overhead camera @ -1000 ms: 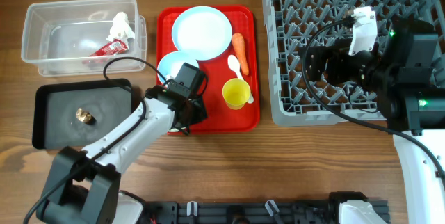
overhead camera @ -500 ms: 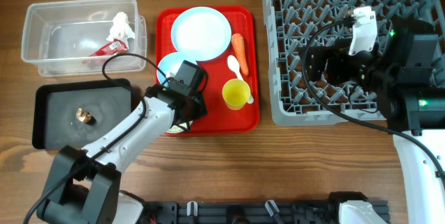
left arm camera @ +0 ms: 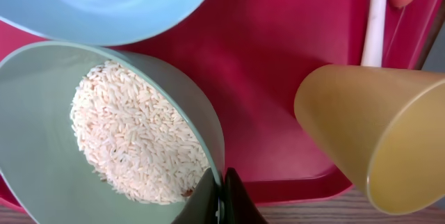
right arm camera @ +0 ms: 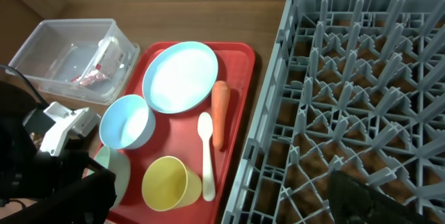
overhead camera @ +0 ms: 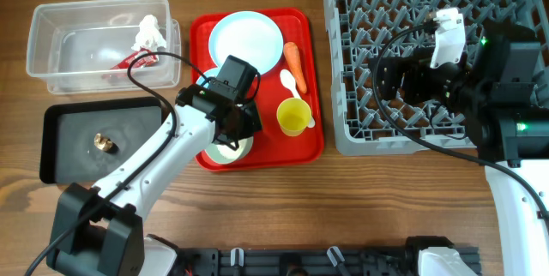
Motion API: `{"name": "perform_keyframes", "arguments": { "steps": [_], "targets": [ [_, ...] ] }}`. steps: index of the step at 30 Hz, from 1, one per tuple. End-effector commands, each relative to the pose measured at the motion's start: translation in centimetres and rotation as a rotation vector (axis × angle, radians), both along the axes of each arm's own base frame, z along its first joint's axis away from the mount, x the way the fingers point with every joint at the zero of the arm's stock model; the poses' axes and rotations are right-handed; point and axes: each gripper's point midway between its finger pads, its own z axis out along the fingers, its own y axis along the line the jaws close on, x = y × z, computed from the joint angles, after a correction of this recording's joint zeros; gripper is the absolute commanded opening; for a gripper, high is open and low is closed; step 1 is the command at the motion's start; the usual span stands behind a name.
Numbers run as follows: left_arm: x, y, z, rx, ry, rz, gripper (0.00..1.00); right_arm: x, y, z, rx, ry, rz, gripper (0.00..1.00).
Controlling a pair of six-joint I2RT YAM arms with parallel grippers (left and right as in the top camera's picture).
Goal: Sort waste into correct bins and load items into the dishwasher rack
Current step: 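Grasp the rim of the green rice bowl with left gripper, then tip the green bowl over the black tray to pour out the rice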
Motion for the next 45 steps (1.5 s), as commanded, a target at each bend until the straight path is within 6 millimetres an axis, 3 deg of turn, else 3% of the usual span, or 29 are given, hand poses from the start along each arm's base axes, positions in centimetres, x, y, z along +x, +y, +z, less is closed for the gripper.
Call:
{"name": "perform_keyframes", "arguments": {
  "steps": [1,4,10,14,15,29,45],
  "targets": [
    [0.4,-0.1,1.1,-0.015,-0.024,-0.024,0.04,0.4,-0.2,0.8,-0.004,-0.017,-0.012,1.0],
    [1.0,0.6,2.2,-0.019,-0.042,-0.015,0.04,0.4,-0.2,0.8,-0.004,-0.018,-0.012,1.0],
    [2.6,3.1,6.9,-0.074,-0.12,-0.024,0.04,0.4,-0.2,0.9,-0.004,-0.021,-0.013,1.0],
    [3.6,5.4,9.6,-0.156,-0.169,-0.003,0.04,0.4,-0.2,0.9,-0.004,-0.022,-0.013,1.0],
    [3.9,6.8,10.1,-0.182,-0.185,0.022,0.04,0.5,-0.2,0.9,-0.005,-0.024,-0.012,1.0],
    [4.1,18.1,10.8,-0.278,-0.231,0.224,0.04,0.6,-0.2,1.1,-0.004,-0.037,-0.012,1.0],
    [4.1,21.8,10.1,-0.734,-0.335,0.264,0.04,0.6,-0.2,1.1,-0.004,-0.032,-0.013,1.0]
  ]
}}
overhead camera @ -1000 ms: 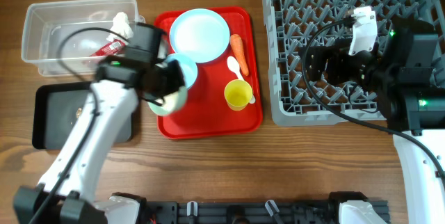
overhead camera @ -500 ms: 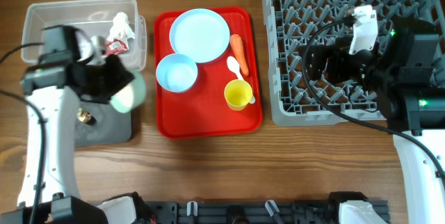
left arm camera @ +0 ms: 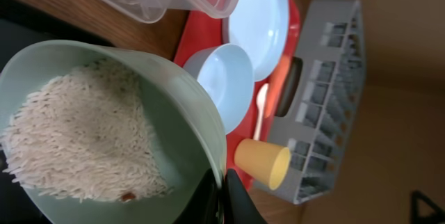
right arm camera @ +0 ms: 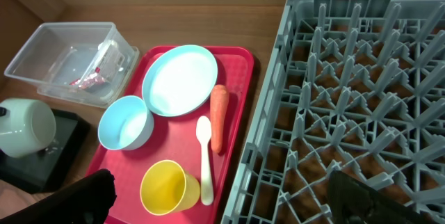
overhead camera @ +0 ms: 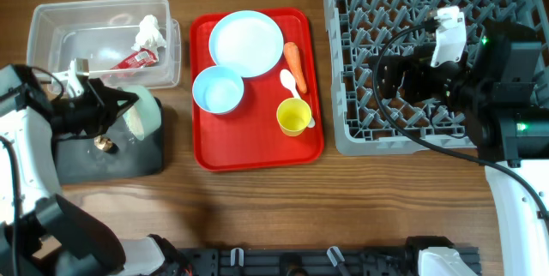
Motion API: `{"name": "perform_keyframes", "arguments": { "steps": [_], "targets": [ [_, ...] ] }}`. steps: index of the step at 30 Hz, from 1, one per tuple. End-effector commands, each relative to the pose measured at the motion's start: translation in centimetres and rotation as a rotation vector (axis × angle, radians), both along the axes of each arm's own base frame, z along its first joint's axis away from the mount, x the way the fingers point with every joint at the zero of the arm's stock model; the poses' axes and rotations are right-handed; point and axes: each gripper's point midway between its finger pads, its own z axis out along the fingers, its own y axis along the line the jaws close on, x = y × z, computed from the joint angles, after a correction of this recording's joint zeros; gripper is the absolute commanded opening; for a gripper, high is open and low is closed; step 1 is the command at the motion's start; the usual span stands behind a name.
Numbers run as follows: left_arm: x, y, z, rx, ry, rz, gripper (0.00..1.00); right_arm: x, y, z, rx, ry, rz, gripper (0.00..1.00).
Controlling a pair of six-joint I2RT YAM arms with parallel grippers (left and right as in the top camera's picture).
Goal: Sort waste into correct bins and load items into the dishwasher rack
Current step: 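Tip the green bowl over the black tray to pour out the rice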
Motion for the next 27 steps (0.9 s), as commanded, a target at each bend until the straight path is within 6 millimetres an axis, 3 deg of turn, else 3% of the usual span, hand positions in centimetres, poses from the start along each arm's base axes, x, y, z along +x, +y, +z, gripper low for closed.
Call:
{"name": "perform_keyframes", "arguments": {
  "steps": [1,4,16,27],
  "targets": [
    [0.4,0.1,1.9,-0.148,-0.142,-0.007,0.04,0.3,-0.2,0.8,-0.002,-0.017,-0.01,1.0],
    [0.4,1.0,2.7,-0.174,-0.191,0.014,0.04,0.3,-0.2,0.8,-0.001,-0.016,-0.011,1.0],
    [-0.2,4.2,2.7,-0.156,-0.21,0.108,0.04,0.3,-0.2,0.8,0.002,-0.014,-0.012,1.0],
    [0.1,5.6,1.7,-0.193,-0.213,0.14,0.04,0.3,-0.2,0.7,0.005,-0.009,-0.014,1.0]
  ]
}}
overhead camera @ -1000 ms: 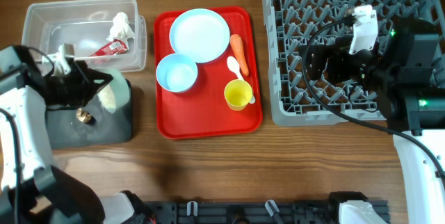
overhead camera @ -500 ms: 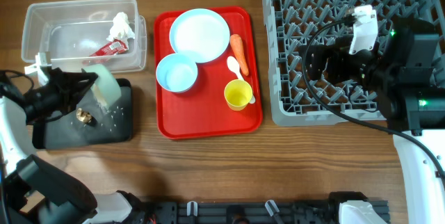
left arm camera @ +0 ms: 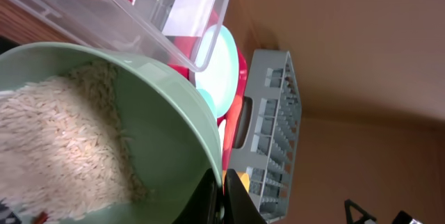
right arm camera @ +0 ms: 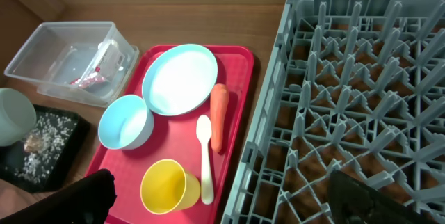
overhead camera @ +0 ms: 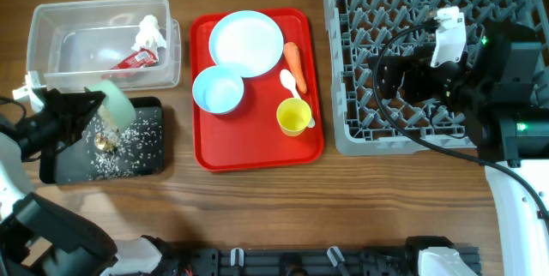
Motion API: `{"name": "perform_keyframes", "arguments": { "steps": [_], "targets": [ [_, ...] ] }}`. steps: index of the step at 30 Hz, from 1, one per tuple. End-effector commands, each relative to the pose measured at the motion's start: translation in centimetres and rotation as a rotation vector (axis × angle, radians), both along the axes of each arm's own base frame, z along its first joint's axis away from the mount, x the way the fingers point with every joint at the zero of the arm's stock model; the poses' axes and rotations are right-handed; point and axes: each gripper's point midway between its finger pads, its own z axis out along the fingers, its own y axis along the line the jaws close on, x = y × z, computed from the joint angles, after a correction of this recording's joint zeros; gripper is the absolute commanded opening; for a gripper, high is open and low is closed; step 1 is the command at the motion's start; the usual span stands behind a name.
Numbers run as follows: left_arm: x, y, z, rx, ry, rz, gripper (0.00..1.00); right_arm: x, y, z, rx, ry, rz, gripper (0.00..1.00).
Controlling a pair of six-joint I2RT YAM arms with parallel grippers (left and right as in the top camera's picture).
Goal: Sort waste into correct bins and load items into the dishwasher rack
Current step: 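Tip the green bowl over the black tray to pour out the rice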
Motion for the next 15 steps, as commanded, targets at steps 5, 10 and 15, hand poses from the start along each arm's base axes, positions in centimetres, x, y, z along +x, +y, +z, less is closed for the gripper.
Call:
{"name": "perform_keyframes", "arguments": {
  "steps": [5,10,15],
  "targets": [
    [1.3,0.3,-2.2,-0.178,-0.028,-0.012,0.04,0.3,-0.2,0.8,0.004,-0.012,-0.013,1.0],
    [1.8,0.3,-3.7,-0.271,-0.029,-0.015,0.04,0.2,-0.2,0.7,0.004,-0.008,-0.013,1.0],
    [1.8,0.2,-3.4,-0.301,-0.038,-0.013,0.04,0.3,-0.2,0.7,0.004,-0.008,-0.013,1.0]
  ]
}}
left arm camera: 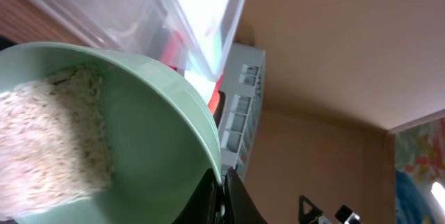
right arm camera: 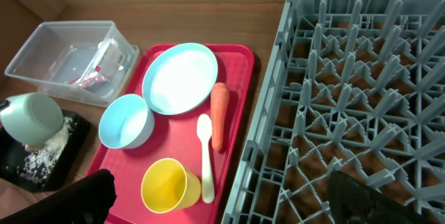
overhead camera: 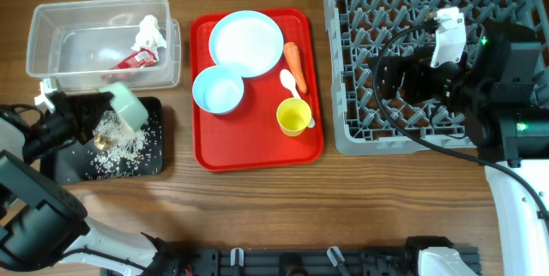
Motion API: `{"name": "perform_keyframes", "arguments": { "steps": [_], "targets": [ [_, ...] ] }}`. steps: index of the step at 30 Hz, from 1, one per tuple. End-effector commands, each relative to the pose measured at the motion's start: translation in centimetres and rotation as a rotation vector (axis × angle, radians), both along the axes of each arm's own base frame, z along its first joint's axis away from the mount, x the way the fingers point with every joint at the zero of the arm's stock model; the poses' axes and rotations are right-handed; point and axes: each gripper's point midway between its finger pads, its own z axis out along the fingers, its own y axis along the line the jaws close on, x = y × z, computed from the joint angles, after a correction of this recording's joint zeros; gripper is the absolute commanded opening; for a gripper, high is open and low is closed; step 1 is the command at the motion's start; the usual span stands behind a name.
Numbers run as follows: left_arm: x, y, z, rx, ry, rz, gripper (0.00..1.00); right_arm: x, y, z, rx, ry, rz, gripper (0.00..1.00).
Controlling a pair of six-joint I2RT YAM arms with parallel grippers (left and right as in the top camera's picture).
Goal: Sort waste into correct bins and load items into the dishwasher rack
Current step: 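Tip the green bowl over the black tray to pour out the rice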
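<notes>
My left gripper is shut on the rim of a pale green bowl, tipped over the black tray; rice lies heaped and scattered in the tray, and some rice still clings inside the bowl. The red tray holds a white plate, a light blue bowl, a carrot, a white spoon and a yellow cup. My right gripper hangs open above the grey dishwasher rack, its fingers wide apart and empty.
A clear plastic bin with a red wrapper and crumpled paper stands behind the black tray. A small brown bit of food lies among the rice. Bare wooden table runs along the front.
The green bowl has tipped further and shifted slightly right over the black tray. More rice lies in the tray and less in the bowl. The right arm has not moved.
My left gripper first held the green rice bowl on the red tray. Then it held the bowl over the black tray at the left. Rice then lay scattered in the tray with the bowl tilted, and now the heap is larger. The right arm stayed still.
</notes>
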Motion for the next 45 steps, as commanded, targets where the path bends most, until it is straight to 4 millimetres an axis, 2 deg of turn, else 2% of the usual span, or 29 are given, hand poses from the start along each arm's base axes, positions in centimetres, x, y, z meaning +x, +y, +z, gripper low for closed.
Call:
{"name": "perform_keyframes", "arguments": {
  "steps": [1,13,20,24,27,32,34,36,38,40,42,45],
  "targets": [
    [0.1,-0.2,1.2,-0.061,-0.056,0.009,0.04,0.3,-0.2,0.8,0.002,-0.014,-0.012,1.0],
    [-1.2,-1.6,1.8,-0.179,0.045,0.012,0.04,0.2,-0.2,0.7,0.002,-0.007,-0.012,1.0],
    [-1.5,-1.8,1.5,-0.118,0.014,-0.017,0.04,0.2,-0.2,0.7,0.003,-0.006,-0.013,1.0],
    [-1.4,-0.9,0.7,-0.051,-0.004,-0.016,0.04,0.2,-0.2,0.7,0.005,-0.004,-0.014,1.0],
    [-1.7,-0.5,1.2,-0.111,0.019,0.023,0.04,0.2,-0.2,0.7,0.005,-0.004,-0.014,1.0],
    [-2.5,1.9,1.4,-0.119,0.009,0.101,0.04,0.2,-0.2,0.7,0.005,-0.006,-0.014,1.0],
    [-3.1,1.8,1.8,-0.174,0.042,0.12,0.04,0.2,-0.2,0.7,0.005,-0.006,-0.014,1.0],
    [-3.5,1.2,2.6,-0.156,-0.015,0.099,0.04,0.2,-0.2,0.7,0.013,-0.001,-0.021,1.0],
    [-3.5,1.5,2.2,-0.095,-0.048,0.084,0.04,0.3,-0.2,0.8,0.018,-0.004,-0.024,1.0],
    [-3.5,1.5,1.8,-0.124,0.003,0.094,0.04,0.4,-0.2,0.9,0.018,-0.011,-0.024,1.0],
    [-3.5,1.5,2.2,-0.133,-0.013,0.097,0.04,0.4,-0.2,0.9,0.018,-0.011,-0.024,1.0],
    [-3.1,2.1,1.7,-0.1,-0.018,0.102,0.04,0.4,-0.2,0.9,0.018,-0.009,-0.024,1.0]
  ]
}}
